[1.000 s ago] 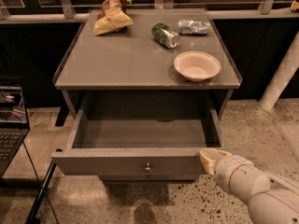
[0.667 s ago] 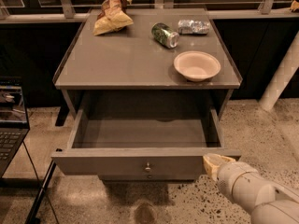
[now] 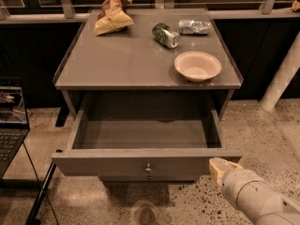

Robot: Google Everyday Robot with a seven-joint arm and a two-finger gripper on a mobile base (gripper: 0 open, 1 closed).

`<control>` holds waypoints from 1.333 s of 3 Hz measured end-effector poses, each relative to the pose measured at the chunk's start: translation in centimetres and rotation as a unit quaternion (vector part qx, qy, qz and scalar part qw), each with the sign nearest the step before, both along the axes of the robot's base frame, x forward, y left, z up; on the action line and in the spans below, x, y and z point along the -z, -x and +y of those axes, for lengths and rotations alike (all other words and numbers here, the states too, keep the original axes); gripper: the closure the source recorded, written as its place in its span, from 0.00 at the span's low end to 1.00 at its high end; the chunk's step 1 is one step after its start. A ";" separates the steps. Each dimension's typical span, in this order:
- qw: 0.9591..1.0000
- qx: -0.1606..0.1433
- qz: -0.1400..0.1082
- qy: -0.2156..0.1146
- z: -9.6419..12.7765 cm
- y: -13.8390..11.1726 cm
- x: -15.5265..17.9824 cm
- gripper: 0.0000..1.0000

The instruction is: Close top drawer

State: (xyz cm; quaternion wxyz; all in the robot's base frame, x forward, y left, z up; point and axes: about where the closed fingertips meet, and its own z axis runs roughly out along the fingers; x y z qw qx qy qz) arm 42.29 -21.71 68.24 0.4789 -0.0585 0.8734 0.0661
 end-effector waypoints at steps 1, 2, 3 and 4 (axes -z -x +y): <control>1.000 -0.007 0.002 -0.007 -0.2 -2.0 1.8 1.00; 1.000 -0.007 0.002 -0.007 -0.2 -2.0 1.8 1.00; 1.000 -0.001 0.008 -0.006 -1.2 -4.4 3.2 1.00; 1.000 0.000 0.009 -0.005 -1.4 -4.8 3.4 1.00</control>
Offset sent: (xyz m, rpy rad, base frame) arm 0.1057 -0.0053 -0.0958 0.0324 0.0694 -0.0200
